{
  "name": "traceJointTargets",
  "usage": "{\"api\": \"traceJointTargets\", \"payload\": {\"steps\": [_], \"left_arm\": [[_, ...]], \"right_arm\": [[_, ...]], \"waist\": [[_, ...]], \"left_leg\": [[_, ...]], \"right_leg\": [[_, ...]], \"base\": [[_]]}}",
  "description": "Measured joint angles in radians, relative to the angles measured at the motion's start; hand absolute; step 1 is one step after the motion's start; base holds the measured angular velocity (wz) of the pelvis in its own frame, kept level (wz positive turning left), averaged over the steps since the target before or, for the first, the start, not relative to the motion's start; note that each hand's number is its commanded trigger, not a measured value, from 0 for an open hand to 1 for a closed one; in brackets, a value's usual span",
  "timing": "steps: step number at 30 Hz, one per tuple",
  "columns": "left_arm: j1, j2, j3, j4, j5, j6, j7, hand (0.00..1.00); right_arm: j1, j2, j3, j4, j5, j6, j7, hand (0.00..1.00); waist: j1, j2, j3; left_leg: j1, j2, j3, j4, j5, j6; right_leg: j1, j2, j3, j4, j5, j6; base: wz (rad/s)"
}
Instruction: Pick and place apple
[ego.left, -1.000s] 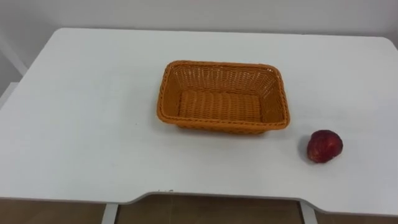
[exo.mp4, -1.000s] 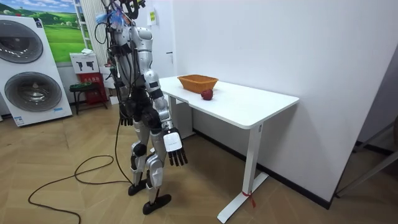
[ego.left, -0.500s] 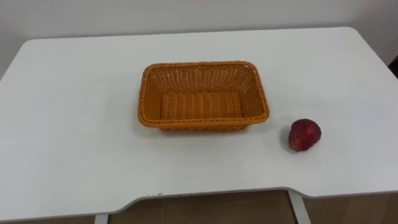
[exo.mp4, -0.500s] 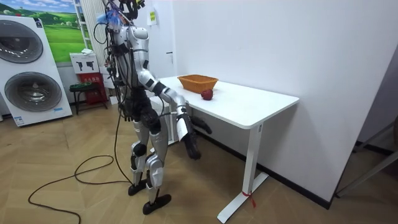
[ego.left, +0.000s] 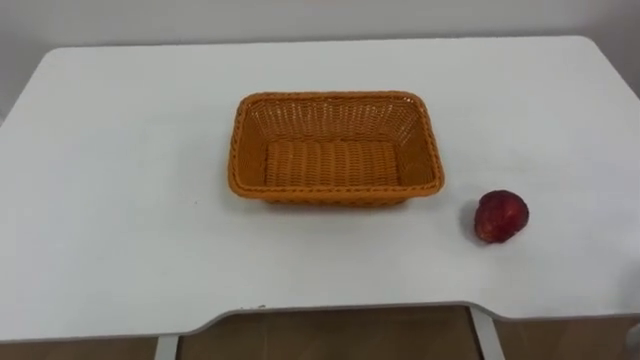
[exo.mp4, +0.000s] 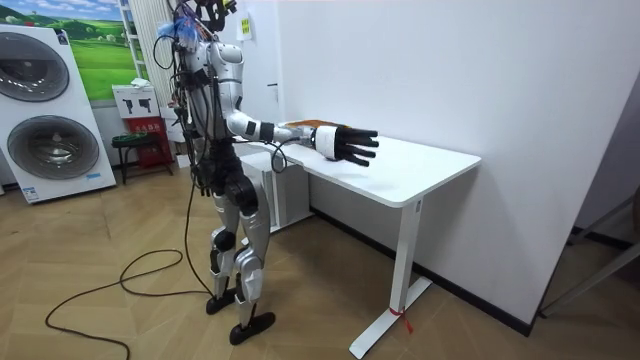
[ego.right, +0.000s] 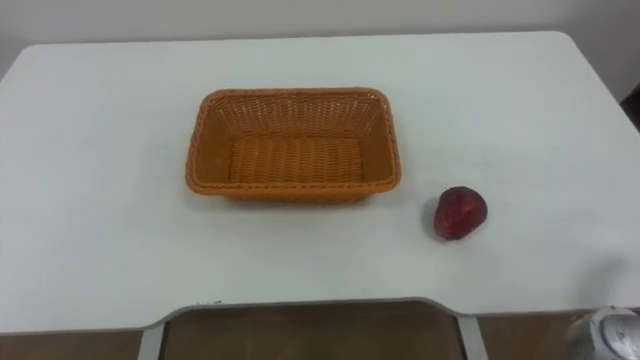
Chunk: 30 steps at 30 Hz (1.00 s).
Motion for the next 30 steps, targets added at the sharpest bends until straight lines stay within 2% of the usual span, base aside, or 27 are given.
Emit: {"api": "traceJointTargets", "payload": {"steps": [7,11,16,23,30], "left_arm": [[0.007,-0.001,-0.037,-0.019,-0.001,-0.009,-0.012,0.00],[0.005,0.001,-0.037,-0.018,-0.002,-0.026,-0.025,0.00],[0.008,0.002,-0.041,-0.015,-0.002,-0.026,-0.030,0.00],[0.014,0.000,-0.041,-0.012,-0.001,-0.024,-0.050,0.00],[0.016,0.000,-0.057,-0.011,0.000,-0.024,-0.073,0.00]], "right_arm": [[0.001,-0.001,0.136,-0.042,-0.061,-0.002,0.126,0.00],[0.008,-0.001,0.213,-0.036,-0.077,-0.002,0.213,0.00],[0.010,-0.001,0.279,-0.032,-0.087,-0.002,0.298,0.00],[0.010,-0.001,0.310,-0.032,-0.095,-0.002,0.397,0.00],[0.010,-0.001,0.310,-0.032,-0.109,-0.002,0.436,0.00]], "waist": [[0.012,-0.002,0.0015],[0.032,0.007,0.0062],[0.039,0.012,0.0041],[0.041,0.007,0.0006],[0.039,-0.001,-0.0047]], "left_leg": [[0.001,-0.001,0.004,-0.002,0.000,0.000],[0.003,0.001,0.011,-0.003,0.000,0.000],[0.004,0.003,0.010,-0.006,0.000,0.000],[0.004,0.003,0.010,-0.007,0.000,0.000],[0.006,0.003,0.010,-0.005,0.000,0.000]], "right_leg": [[-0.001,0.000,0.003,0.001,0.000,0.000],[-0.002,0.000,0.005,0.001,0.000,0.000],[-0.001,0.002,0.002,0.000,0.000,0.000],[0.000,0.000,-0.012,0.000,0.000,0.000],[0.006,0.000,-0.012,-0.001,0.000,0.000]], "base": [[-0.02],[-0.04],[0.00],[0.00],[0.00]]}}
